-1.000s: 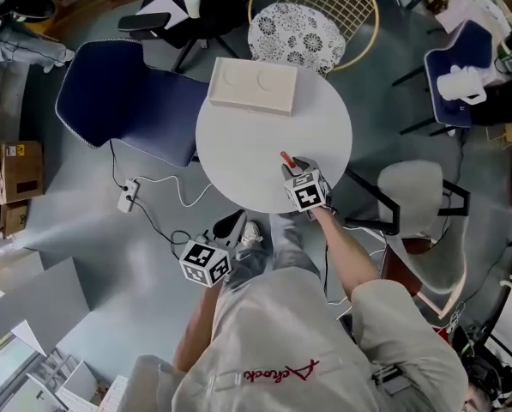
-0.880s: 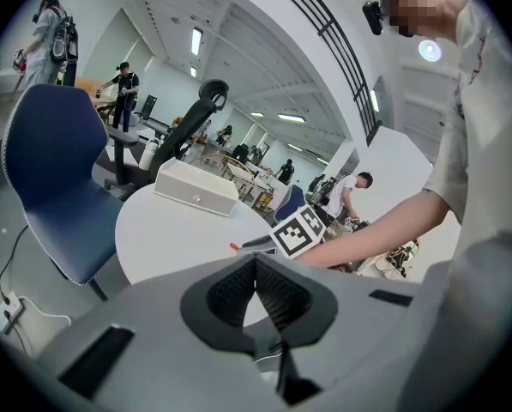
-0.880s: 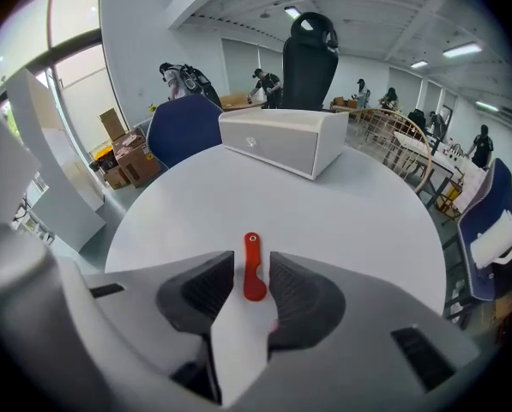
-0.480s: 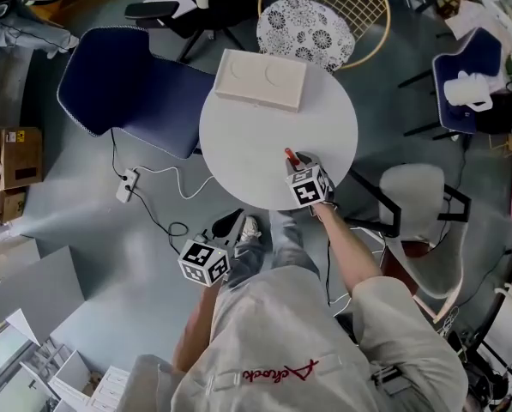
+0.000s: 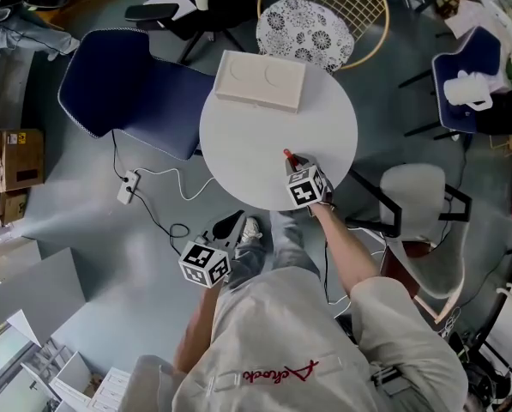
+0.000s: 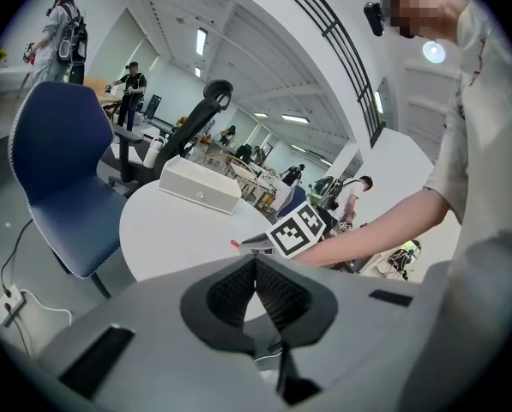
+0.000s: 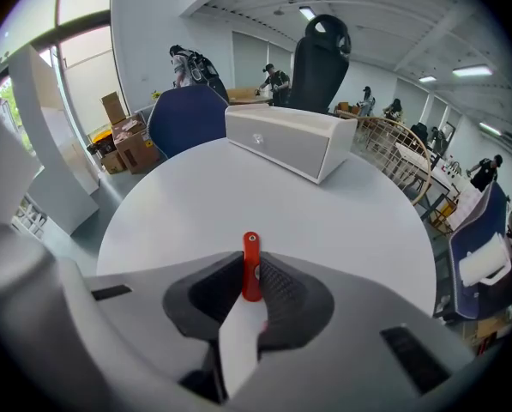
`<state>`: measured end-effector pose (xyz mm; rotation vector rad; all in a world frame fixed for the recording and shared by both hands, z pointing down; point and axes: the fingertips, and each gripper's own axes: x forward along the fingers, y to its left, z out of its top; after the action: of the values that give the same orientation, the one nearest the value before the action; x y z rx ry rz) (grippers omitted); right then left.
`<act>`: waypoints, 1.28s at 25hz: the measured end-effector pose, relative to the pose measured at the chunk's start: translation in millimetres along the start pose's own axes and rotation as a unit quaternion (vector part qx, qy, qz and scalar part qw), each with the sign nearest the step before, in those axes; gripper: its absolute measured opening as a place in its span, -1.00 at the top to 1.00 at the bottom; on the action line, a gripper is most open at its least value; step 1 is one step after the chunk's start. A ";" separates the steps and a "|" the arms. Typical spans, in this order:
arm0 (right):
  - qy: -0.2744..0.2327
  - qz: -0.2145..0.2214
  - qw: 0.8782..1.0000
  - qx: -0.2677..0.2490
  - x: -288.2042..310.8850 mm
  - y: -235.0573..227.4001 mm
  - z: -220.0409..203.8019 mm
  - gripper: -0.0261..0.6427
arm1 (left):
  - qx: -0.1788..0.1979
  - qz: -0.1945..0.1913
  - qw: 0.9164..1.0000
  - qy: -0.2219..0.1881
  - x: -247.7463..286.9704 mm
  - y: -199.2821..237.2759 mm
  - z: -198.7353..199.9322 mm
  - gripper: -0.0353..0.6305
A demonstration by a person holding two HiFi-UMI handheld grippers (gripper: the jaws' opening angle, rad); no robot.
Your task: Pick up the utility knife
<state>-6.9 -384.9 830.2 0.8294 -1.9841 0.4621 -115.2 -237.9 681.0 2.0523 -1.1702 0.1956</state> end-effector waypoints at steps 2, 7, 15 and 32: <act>0.002 0.002 1.000 -0.007 0.1 0.5 0.6 0.72 | 0.000 0.001 1.000 0.000 -1.3 0.0 -0.1 0.86; 0.010 0.018 1.000 -0.016 1.2 0.9 2.0 0.73 | 0.005 -0.002 1.000 0.000 -3.1 -1.1 -0.3 0.86; -0.035 -0.002 0.999 -0.016 -25.7 2.9 26.3 0.73 | 0.032 -0.013 0.999 -0.011 -5.6 -5.2 15.6 0.86; -0.138 -0.064 0.988 -0.008 -123.0 9.9 82.5 0.73 | 0.115 -0.076 0.989 -0.057 -9.5 -44.7 71.7 0.86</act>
<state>-19.2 -382.4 682.3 1.0491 -2.1650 0.2662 -101.1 -266.3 602.1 2.3719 -1.0952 0.1461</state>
